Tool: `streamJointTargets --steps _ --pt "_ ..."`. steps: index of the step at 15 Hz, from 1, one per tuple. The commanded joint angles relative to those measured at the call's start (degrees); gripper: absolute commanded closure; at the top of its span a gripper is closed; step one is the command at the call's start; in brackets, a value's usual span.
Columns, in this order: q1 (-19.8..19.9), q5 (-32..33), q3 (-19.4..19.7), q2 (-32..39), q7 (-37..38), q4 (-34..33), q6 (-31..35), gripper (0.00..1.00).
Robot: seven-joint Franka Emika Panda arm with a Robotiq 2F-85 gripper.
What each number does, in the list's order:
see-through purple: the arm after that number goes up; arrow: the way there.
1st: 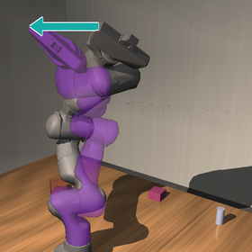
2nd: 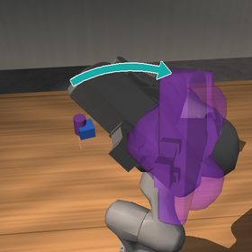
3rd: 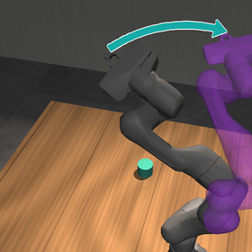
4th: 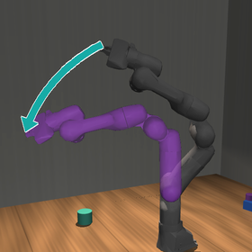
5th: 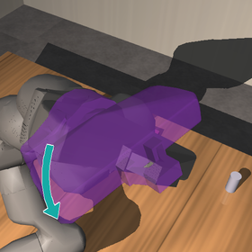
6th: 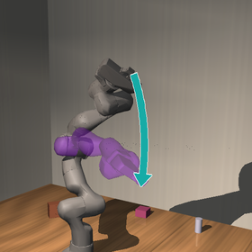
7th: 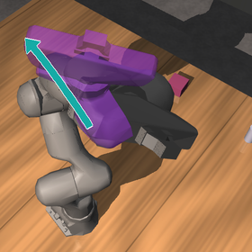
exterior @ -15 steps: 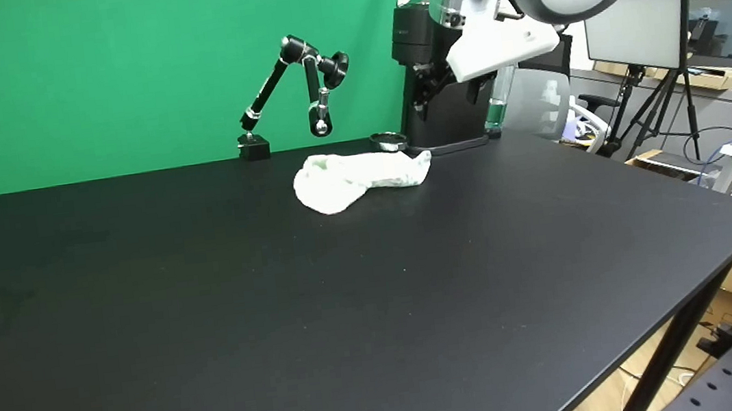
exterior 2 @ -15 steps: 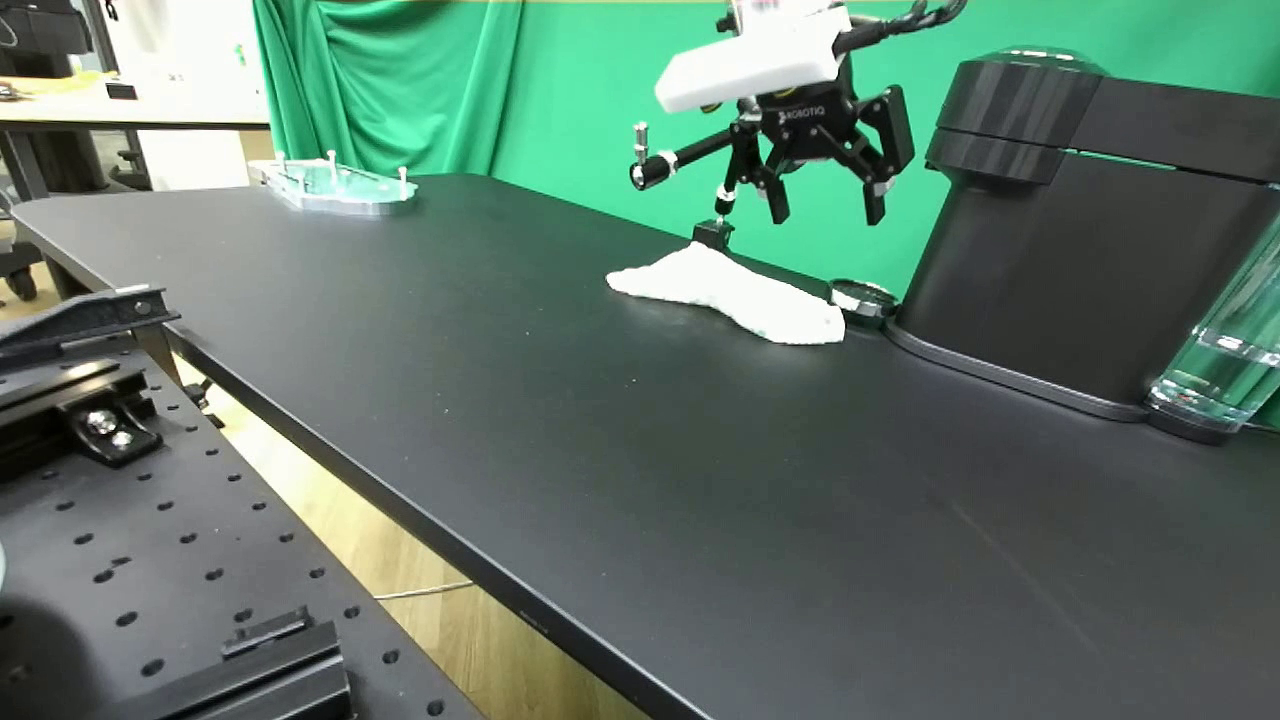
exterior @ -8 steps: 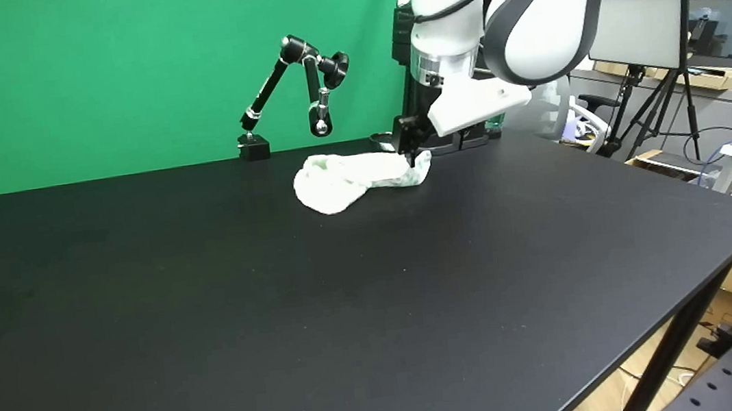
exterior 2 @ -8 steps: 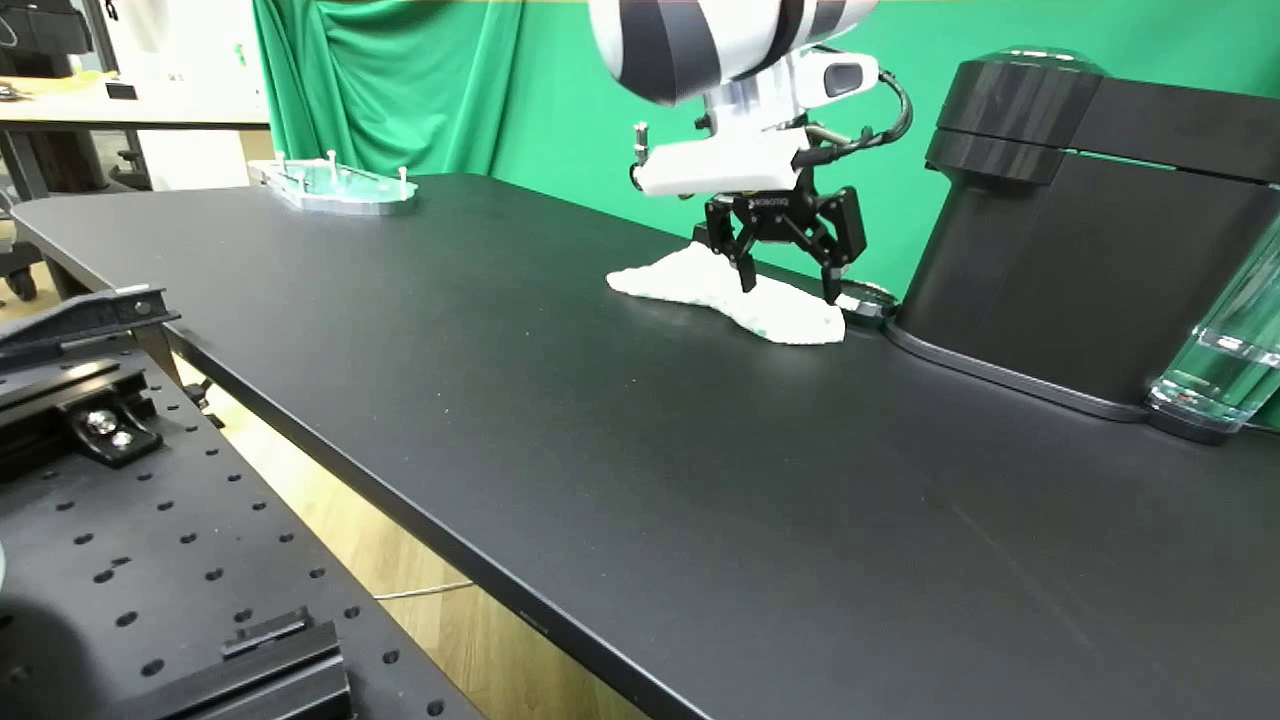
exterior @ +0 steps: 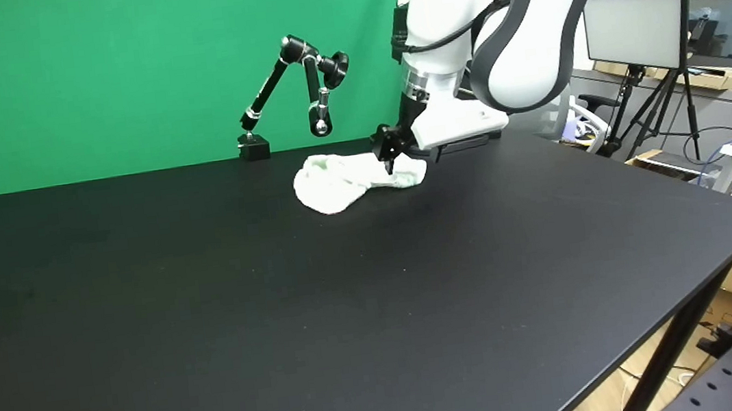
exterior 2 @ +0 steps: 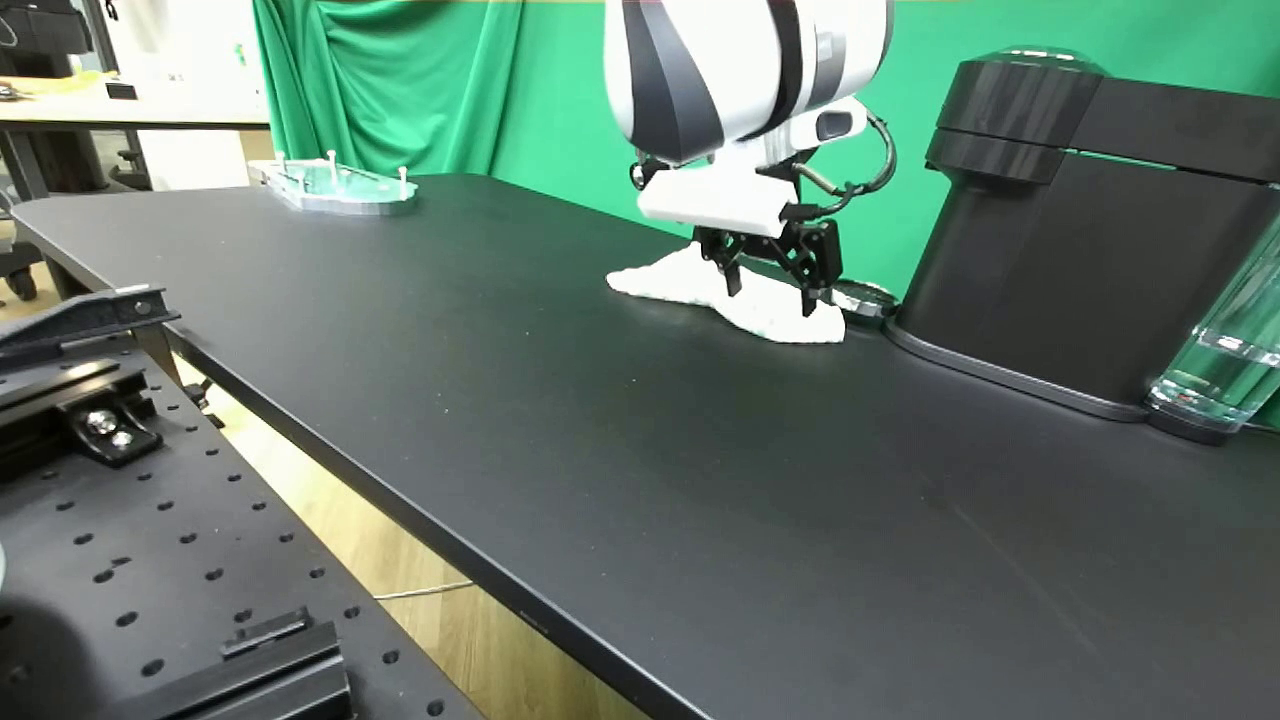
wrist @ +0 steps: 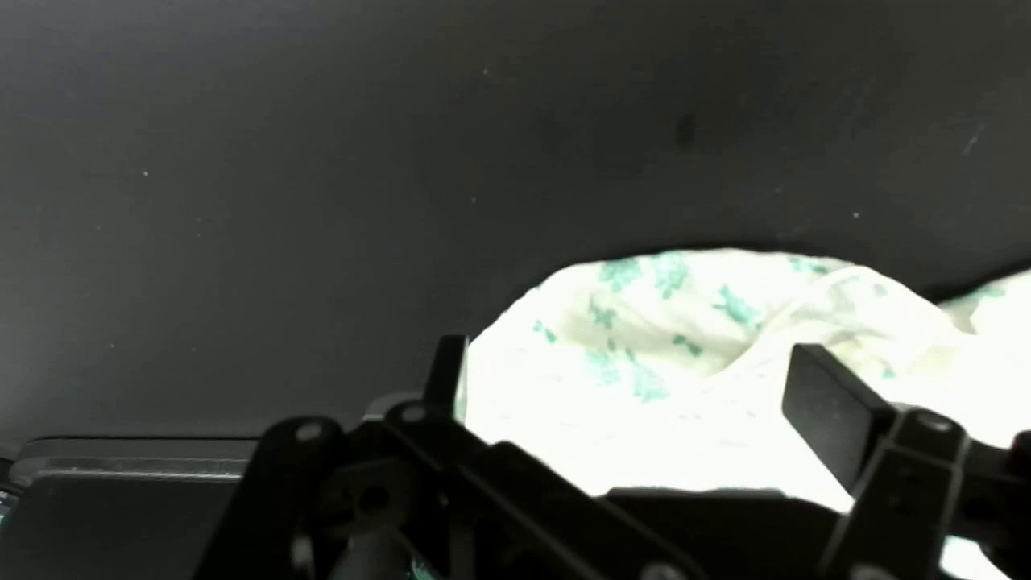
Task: Hang the white cloth on the black object
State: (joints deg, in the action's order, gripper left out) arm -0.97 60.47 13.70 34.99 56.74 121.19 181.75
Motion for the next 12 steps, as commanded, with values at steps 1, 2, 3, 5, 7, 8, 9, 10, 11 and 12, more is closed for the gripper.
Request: streamJointTargets --steps 1,2,3,5,7,8,9,10,11,12 --pt "0.93 -0.34 -0.40 1.80 -0.30 -2.17 2.43 0.00" --pt "1.30 -0.58 -0.77 2.04 -0.59 -2.15 2.31 0.00" --pt "1.34 -0.73 -0.76 2.29 -0.63 -2.19 2.25 0.00" --pt "1.91 -1.58 -1.43 2.70 -1.31 -1.98 1.59 0.09" --pt "2.50 -2.11 -2.15 3.05 -1.52 -1.84 1.38 0.33" --pt "2.80 -2.48 -2.47 3.18 -1.63 -1.82 1.32 0.40" --pt "3.09 -2.88 -2.82 3.22 -1.79 -1.83 1.23 0.47" --pt "3.30 -3.05 -3.06 3.21 -1.88 -1.82 1.25 0.55" --pt "3.44 -3.30 -3.21 3.12 -1.97 -1.83 1.22 0.62" --pt "3.67 -3.74 -3.49 2.95 -2.22 -1.81 1.21 0.69"
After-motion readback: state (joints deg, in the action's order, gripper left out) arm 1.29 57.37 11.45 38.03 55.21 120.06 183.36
